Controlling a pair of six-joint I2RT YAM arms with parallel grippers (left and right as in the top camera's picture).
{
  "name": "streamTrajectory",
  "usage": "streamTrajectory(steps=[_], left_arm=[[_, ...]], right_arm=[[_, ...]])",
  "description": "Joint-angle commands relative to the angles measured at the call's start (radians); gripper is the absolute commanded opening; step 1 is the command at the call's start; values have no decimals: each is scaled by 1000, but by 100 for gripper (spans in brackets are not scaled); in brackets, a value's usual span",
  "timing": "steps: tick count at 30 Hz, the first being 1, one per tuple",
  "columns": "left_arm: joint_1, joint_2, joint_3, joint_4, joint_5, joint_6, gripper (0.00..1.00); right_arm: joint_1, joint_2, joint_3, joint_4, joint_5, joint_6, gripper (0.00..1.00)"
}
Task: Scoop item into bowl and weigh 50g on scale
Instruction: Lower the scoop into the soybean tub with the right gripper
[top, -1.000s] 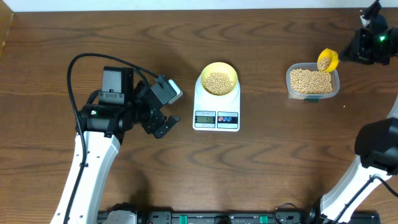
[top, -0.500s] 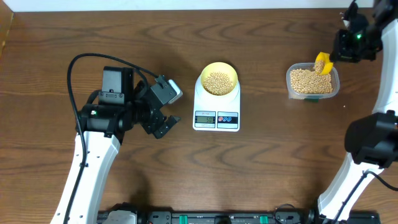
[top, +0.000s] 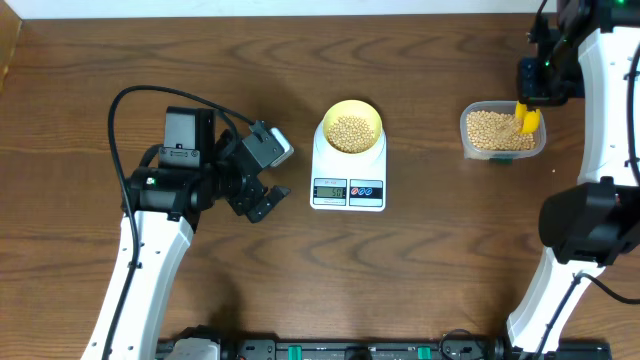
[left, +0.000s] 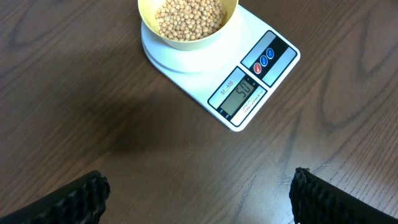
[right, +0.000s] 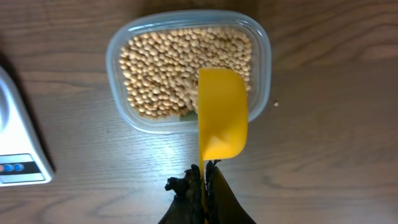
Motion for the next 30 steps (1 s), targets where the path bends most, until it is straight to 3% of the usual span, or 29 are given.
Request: streamTrajectory(steps=[1, 30], left_arm=[[3, -1, -2, -3, 2, 13, 95], [3, -1, -2, -3, 2, 13, 95]], right_arm=[[19, 4, -4, -10, 81, 31, 1], [24, 114, -4, 48, 77, 162, 1]])
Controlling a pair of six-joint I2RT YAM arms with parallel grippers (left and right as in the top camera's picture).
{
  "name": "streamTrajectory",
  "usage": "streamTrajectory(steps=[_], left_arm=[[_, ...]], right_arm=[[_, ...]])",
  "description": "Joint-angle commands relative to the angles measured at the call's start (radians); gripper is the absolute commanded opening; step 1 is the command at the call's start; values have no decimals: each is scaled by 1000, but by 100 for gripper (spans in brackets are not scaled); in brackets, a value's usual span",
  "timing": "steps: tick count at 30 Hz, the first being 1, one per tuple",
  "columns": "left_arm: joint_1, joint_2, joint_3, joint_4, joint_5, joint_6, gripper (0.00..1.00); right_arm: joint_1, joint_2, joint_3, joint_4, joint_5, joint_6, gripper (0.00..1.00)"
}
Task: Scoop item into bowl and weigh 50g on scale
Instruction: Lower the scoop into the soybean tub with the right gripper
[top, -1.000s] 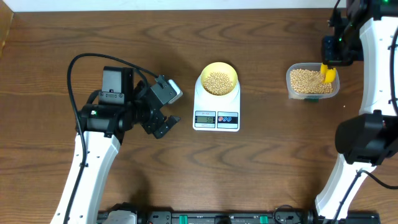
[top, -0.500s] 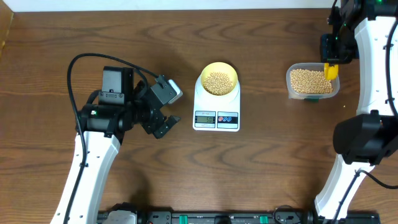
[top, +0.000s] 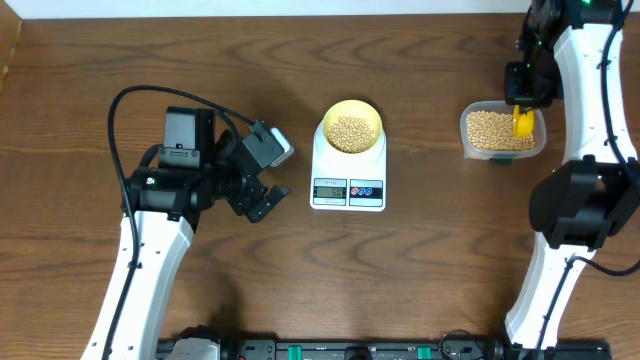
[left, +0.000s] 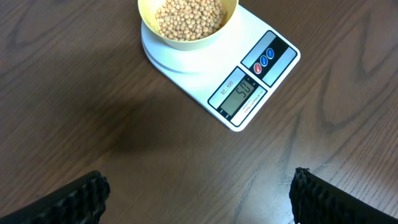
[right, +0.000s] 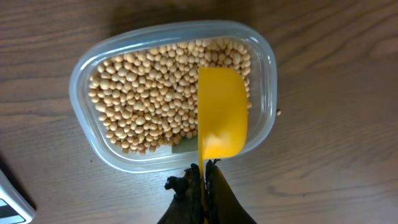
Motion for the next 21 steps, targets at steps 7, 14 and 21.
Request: streamTrajectory(steps=[7, 14, 21], left_arm=[[3, -1, -2, -3, 2, 13, 95], [3, -1, -2, -3, 2, 13, 95], [3, -1, -2, -3, 2, 13, 95]], right_arm=[[-57, -1, -1, 22, -153, 128, 1], [-195, -1, -1, 38, -408, 120, 1], [-296, 1, -2, 42, -611, 25, 1]])
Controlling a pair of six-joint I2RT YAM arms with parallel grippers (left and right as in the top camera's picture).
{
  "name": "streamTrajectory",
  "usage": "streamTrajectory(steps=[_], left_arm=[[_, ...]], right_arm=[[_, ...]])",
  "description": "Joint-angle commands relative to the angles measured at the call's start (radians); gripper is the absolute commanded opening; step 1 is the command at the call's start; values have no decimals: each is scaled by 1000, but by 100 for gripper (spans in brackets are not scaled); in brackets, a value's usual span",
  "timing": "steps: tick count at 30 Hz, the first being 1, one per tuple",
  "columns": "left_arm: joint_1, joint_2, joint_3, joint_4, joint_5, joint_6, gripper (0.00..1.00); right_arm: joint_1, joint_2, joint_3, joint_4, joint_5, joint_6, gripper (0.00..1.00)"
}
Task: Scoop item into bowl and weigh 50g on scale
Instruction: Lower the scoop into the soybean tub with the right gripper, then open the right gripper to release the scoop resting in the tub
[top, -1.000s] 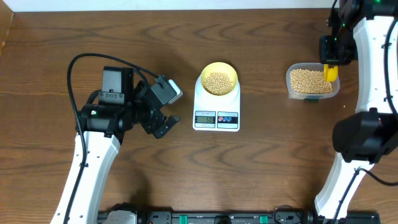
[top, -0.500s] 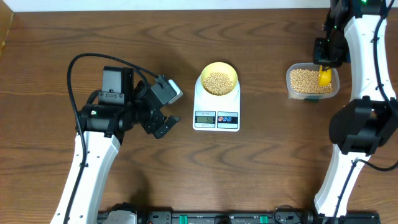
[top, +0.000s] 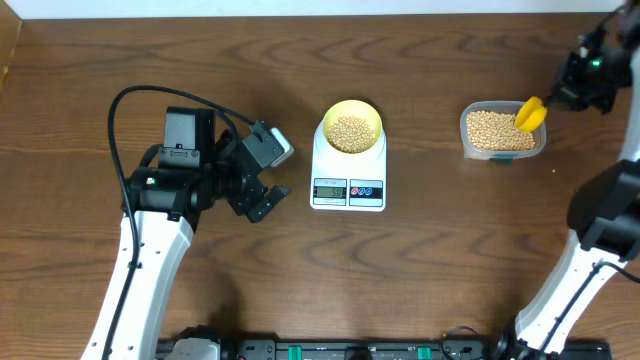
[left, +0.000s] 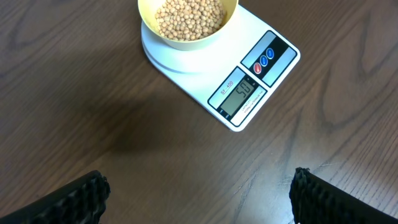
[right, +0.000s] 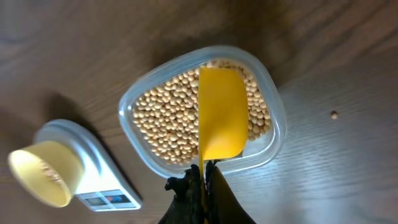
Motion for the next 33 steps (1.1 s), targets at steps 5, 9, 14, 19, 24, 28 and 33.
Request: streamTrajectory(steps=[5, 9, 14, 19, 24, 28, 33], left_arm=[[3, -1, -2, -3, 2, 14, 95], [3, -1, -2, -3, 2, 14, 95], [3, -1, -2, -3, 2, 14, 95], [3, -1, -2, -3, 2, 14, 95], [3, -1, -2, -3, 2, 14, 95], [3, -1, -2, -3, 2, 14, 95], [3, -1, -2, -3, 2, 14, 95]], right_arm=[[-39, 1, -4, -31, -229, -140, 1], [-50, 1, -24, -31, -232, -142, 1], [-69, 1, -98, -18, -231, -145, 1], [-76, 1, -170, -2, -196, -145, 1], [-76, 0, -173, -26, -90, -134, 19], [-77, 0, -173, -43, -40, -133, 37], [-90, 0, -173, -56, 4, -133, 45]])
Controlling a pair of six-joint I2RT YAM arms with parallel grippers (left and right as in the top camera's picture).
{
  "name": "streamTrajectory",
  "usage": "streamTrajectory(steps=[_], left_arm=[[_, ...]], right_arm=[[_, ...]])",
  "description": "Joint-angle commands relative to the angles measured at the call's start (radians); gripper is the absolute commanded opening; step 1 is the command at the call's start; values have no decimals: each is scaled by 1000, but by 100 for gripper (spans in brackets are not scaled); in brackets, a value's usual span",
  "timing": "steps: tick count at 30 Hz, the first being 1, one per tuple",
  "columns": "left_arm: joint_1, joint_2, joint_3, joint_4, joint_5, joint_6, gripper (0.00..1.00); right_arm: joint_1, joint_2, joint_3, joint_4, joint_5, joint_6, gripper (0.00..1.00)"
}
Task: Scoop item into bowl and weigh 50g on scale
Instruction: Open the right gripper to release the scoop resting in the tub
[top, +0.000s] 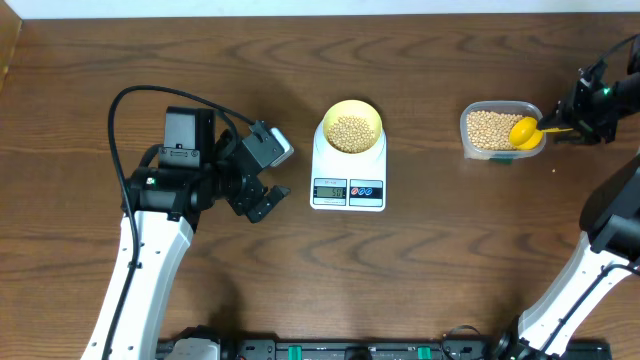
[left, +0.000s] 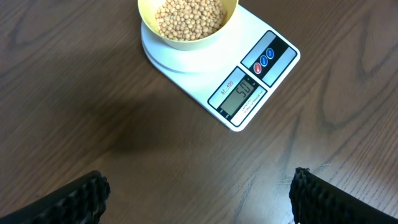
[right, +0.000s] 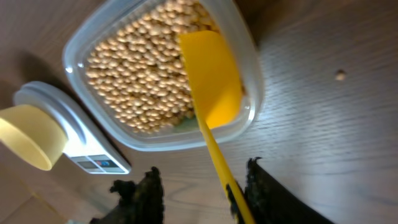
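A yellow bowl of soybeans sits on the white scale, whose display reads 50. At the right, a clear container holds more beans. The yellow scoop lies with its blade over the container's beans, and its handle leans against one finger of my right gripper. That gripper is open, with its jaws spread wide. My left gripper hangs open over bare wood, just left of the scale.
The scale and bowl also show at the left of the right wrist view. One stray bean lies on the table right of the container. The wooden table spreads around.
My right gripper was shut on the scoop's handle over the container; it is now open, and the scoop rests in the container. The left arm is unchanged.
At each earlier moment my right gripper held the scoop, blade empty, above the bean container, moving from its left side round to its right. Now the jaws are open and the scoop rests in the container. The scale showed 50 throughout, and the left arm stayed still.
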Motion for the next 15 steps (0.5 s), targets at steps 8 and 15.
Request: streamTrajectory(steps=[8, 15], left_arm=[[3, -1, -2, -3, 2, 13, 95], [3, -1, -2, -3, 2, 13, 95]], right_arm=[[-35, 0, -2, -85, 195, -4, 65], [-37, -2, -2, -100, 272, -10, 82]])
